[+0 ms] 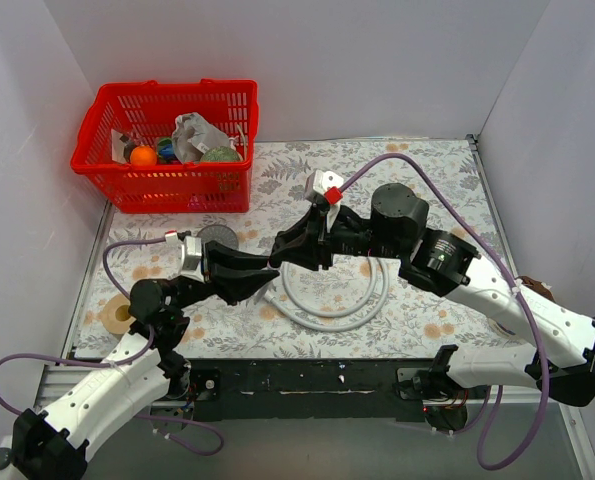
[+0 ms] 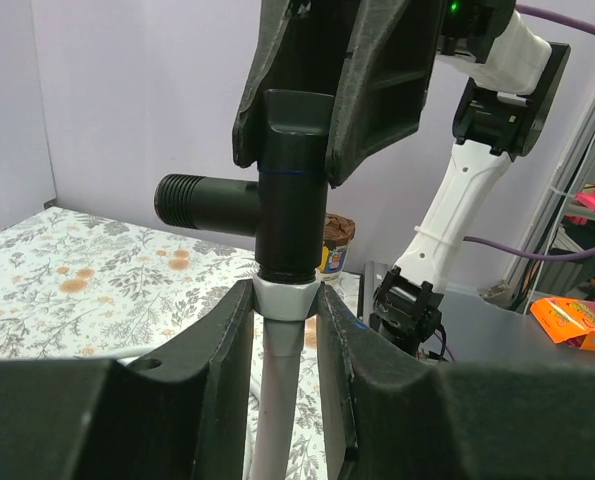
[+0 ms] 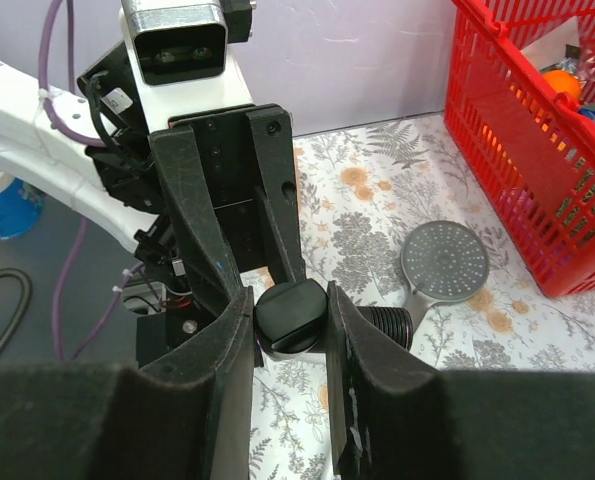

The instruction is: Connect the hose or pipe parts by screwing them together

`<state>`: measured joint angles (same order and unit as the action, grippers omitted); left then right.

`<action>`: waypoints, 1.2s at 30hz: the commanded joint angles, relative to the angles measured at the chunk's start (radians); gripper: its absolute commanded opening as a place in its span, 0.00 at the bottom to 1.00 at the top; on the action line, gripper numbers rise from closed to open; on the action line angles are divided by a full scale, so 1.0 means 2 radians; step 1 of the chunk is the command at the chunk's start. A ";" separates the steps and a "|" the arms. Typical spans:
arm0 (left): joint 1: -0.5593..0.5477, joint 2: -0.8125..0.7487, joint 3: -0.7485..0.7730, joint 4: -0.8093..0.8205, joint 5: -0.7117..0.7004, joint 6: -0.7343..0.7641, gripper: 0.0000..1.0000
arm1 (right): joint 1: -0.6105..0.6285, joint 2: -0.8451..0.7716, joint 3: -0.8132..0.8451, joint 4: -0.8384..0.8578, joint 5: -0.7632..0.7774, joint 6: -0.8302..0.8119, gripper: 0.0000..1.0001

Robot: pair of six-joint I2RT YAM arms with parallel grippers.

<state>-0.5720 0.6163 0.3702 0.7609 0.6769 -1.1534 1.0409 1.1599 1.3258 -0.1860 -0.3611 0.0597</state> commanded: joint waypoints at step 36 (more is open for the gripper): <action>0.023 0.015 0.040 0.040 -0.089 0.119 0.00 | 0.081 0.029 0.031 -0.093 0.199 0.067 0.01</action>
<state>-0.5411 0.6582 0.3923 0.7170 0.6235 -1.0260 1.1469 1.1767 1.3376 -0.2176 0.0395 0.1577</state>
